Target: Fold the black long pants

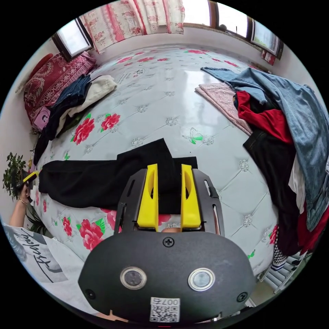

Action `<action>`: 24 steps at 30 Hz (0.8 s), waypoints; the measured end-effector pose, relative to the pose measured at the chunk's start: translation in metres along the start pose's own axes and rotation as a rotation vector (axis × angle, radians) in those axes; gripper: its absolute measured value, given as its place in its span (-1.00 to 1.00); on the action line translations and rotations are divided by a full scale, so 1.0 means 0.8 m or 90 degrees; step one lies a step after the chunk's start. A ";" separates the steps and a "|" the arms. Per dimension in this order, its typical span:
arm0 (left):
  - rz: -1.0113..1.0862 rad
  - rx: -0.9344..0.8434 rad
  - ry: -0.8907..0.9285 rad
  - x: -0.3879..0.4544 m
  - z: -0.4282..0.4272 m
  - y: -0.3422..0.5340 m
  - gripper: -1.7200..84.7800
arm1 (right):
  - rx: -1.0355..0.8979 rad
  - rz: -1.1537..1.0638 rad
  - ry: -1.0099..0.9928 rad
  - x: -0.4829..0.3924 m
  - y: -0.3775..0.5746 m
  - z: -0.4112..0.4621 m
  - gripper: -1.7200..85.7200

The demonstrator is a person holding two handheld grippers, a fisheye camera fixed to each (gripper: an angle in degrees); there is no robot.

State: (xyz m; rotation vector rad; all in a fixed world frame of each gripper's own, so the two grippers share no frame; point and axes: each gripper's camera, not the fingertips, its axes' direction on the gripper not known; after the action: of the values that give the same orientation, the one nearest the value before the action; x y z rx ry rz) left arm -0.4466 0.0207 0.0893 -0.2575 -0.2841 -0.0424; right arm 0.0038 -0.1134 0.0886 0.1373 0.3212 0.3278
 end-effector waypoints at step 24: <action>0.078 0.033 -0.027 0.073 0.003 -0.078 -0.98 | 0.118 -0.006 0.062 0.019 0.018 -0.110 -0.97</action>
State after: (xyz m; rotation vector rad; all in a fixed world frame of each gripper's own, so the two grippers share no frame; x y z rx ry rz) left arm -0.3959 -0.0392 0.1237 -0.2240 -0.3100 0.0918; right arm -0.0159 -0.0876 0.0043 0.3019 0.4485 0.2955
